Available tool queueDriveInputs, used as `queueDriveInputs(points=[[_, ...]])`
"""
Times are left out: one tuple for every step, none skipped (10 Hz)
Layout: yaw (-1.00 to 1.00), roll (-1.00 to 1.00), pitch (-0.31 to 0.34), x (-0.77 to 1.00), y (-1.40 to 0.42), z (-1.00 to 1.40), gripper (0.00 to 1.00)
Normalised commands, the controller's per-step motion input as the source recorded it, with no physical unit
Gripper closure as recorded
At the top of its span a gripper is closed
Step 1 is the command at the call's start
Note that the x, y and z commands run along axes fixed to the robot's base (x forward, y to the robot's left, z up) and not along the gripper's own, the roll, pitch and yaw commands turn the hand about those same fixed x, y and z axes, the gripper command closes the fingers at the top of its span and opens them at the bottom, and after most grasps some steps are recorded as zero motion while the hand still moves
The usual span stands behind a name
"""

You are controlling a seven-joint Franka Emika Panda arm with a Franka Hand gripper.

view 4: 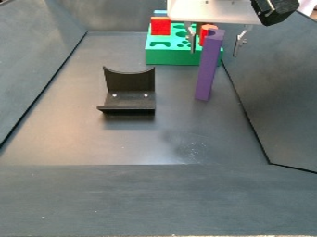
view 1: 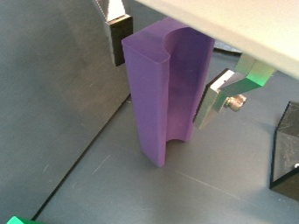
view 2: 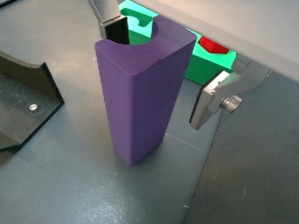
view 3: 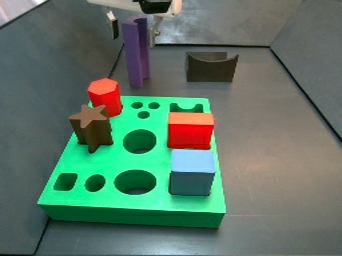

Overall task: Pick up the arch object. Move up. Rotate the arch object. Move to above the board. Insert the arch object.
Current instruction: Pick up the arch object.

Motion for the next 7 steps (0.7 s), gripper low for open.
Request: queueDriveInputs(points=[[0.00,0.00,-0.031,-0.06,0.00,-0.03,0.00],[0.00,0.00,-0.019,0.00,0.00,0.00,0.00],[0.00,0.00,0.000,0.00,0.00,0.00,0.00],[0.00,0.00,0.000,0.00,0.00,0.00,1.00],[0.00,0.00,0.000,0.00,0.00,0.00,1.00],[0.00,0.00,0.000,0.00,0.00,0.00,1.00],[0.00,0.00,0.000,0.00,0.00,0.00,1.00]])
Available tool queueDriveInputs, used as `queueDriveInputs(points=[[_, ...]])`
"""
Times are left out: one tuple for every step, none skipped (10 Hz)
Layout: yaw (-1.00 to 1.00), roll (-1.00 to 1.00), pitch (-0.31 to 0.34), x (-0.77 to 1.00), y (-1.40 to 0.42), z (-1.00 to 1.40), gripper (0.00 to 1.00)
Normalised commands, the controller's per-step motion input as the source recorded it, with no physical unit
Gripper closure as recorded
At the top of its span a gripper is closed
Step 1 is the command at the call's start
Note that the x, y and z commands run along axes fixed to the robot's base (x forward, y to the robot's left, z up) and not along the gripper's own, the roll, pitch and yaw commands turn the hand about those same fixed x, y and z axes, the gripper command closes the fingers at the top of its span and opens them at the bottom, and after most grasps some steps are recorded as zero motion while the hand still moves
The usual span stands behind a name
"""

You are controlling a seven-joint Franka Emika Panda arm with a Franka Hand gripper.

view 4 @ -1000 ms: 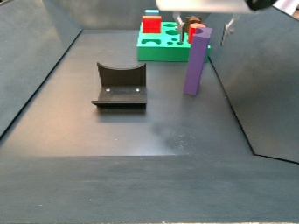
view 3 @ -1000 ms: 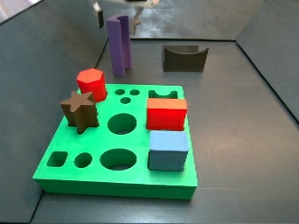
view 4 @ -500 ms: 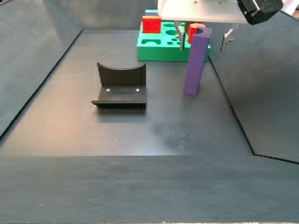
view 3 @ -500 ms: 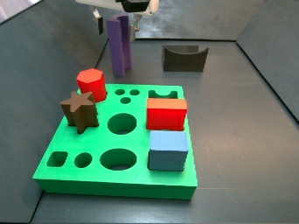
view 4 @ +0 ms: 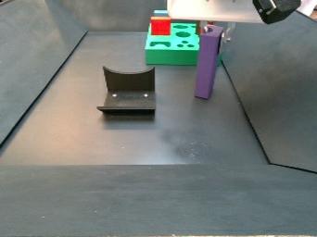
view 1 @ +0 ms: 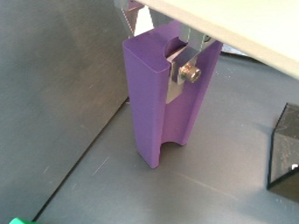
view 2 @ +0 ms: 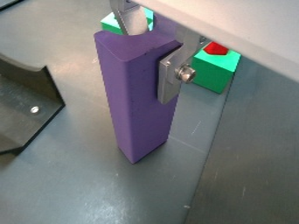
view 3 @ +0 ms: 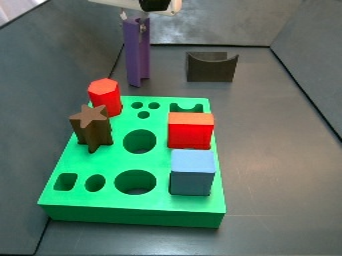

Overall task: Pick up the arch object. Move up. Rotate the arch object. Move to above the board. Insert the arch object.
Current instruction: Pick up the arch object.

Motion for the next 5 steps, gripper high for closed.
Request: queueDriveInputs(points=[[0.00,0.00,0.000,0.00,0.00,0.00,1.00],[0.00,0.00,0.000,0.00,0.00,0.00,1.00],[0.00,0.00,0.000,0.00,0.00,0.00,1.00],[0.00,0.00,0.000,0.00,0.00,0.00,1.00],[0.00,0.00,0.000,0.00,0.00,0.00,1.00]])
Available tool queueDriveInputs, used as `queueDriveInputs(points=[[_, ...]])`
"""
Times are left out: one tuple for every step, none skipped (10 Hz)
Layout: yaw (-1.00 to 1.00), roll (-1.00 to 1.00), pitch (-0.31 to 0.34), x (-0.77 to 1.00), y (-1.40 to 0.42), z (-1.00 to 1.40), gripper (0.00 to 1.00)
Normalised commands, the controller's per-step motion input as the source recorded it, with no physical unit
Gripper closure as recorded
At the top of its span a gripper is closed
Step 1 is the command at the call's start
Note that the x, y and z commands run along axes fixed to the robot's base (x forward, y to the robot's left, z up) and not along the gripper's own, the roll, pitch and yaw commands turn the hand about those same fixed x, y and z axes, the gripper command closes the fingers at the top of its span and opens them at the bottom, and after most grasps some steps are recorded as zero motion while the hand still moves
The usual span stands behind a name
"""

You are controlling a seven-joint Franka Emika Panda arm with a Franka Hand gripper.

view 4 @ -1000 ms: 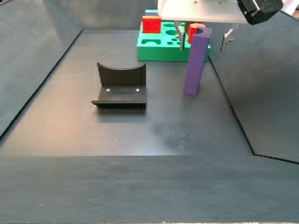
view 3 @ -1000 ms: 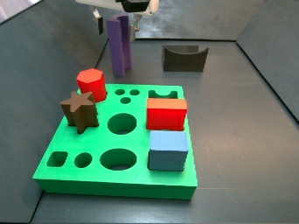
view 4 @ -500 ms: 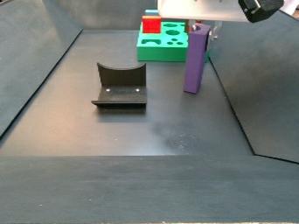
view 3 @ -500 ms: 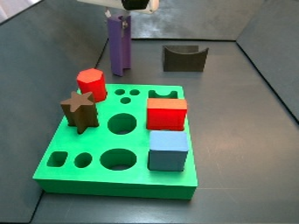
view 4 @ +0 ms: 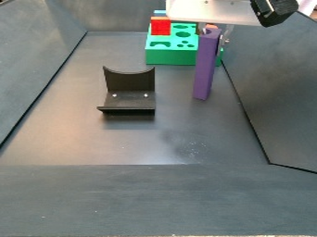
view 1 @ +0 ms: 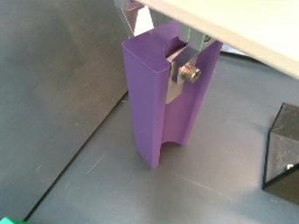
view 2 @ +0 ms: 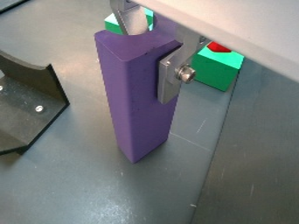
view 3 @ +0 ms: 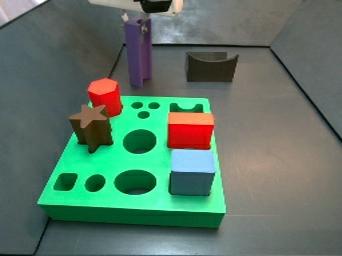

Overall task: Pick up the arch object. Move up. Rotate the arch object. Move to above the board. Insert the arch object.
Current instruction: Pick up the arch object, then move up, then rotate the arch object.

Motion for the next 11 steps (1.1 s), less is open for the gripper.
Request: queueDriveInputs(points=[[0.00,0.00,0.000,0.00,0.00,0.00,1.00],[0.00,0.00,0.000,0.00,0.00,0.00,1.00],[0.00,0.00,0.000,0.00,0.00,0.83,1.00],[0.04,-0.04,0.035,-0.04,-0.04,0.77,1.00],[0.04,-0.04,0.054,-0.04,-0.04,0.62,1.00],[0.04,-0.04,0.056,-0.03,-0.03,0.53,1.00],[0.03,-0.05,0.057,-0.01,-0.02,0.33,1.00],[0.00,0.00,0.000,0.42,0.31,1.00,1.00],[-0.01,0.00,0.041,0.47,0.35,1.00,1.00],[-0.03,-0.01,0.081,0.42,0.31,0.94,1.00],[-0.03,-0.01,0.098,0.20,0.14,0.63,1.00]])
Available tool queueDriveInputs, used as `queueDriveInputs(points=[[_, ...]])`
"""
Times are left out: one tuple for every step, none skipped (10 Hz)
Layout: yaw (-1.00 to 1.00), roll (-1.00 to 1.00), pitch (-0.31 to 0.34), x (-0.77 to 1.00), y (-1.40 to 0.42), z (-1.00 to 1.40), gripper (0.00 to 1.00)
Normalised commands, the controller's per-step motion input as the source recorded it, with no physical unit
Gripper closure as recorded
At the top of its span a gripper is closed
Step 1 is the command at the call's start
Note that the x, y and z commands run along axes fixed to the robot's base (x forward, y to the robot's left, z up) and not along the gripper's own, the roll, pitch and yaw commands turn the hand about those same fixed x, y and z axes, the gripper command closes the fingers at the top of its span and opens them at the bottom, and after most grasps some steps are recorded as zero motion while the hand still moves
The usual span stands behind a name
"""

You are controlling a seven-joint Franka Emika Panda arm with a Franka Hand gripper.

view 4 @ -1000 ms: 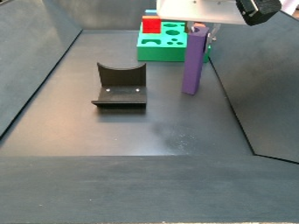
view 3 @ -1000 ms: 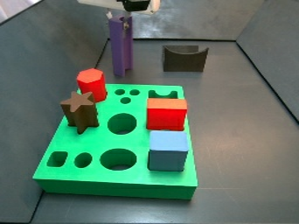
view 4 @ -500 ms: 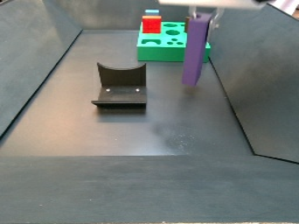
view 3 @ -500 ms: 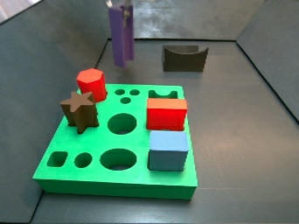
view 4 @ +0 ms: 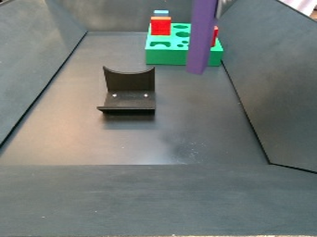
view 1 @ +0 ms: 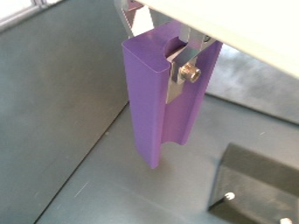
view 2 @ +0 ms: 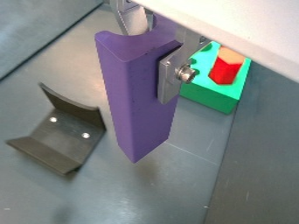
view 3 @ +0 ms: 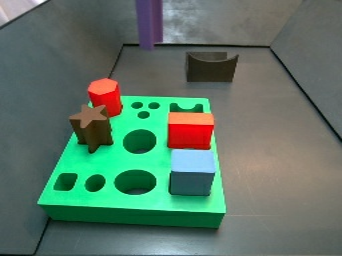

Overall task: Pick up the arch object. Move up. Rotate the arch object. Move to above the board. Insert the arch object.
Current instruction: Rotate the arch object.

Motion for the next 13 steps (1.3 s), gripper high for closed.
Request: queueDriveInputs(points=[[-0.03,-0.01,0.088,0.12,0.10,0.51,1.00],[-0.03,-0.01,0.052,0.04,0.06,0.30,1.00],[0.37,-0.12,-0.031,0.00,0.00,0.00,1.00],[0.36,-0.11,-0.027,0.02,-0.01,-0.10,1.00],[0.23,-0.09,-0.040,0.03,-0.01,-0.06,1.00],[0.80,-0.07,-0.034,0.03,0.04,0.00,1.00],[0.69,-0.05,-0.024,0.03,0.05,0.01,1.00],[0.50,-0.04,-0.020,0.03,0.03,0.01,1.00],[0.29,-0.04,-0.017,0.02,0.02,0.00,1.00],[0.47,-0.04,-0.016,0.00,0.00,0.00,1.00],[0.42,-0.04,-0.015,0.00,0.00,0.00,1.00],[0.23,-0.04,-0.015,0.00,0.00,0.00,1.00],[0.14,-0.24,-0.015,0.00,0.00,-1.00,1.00]])
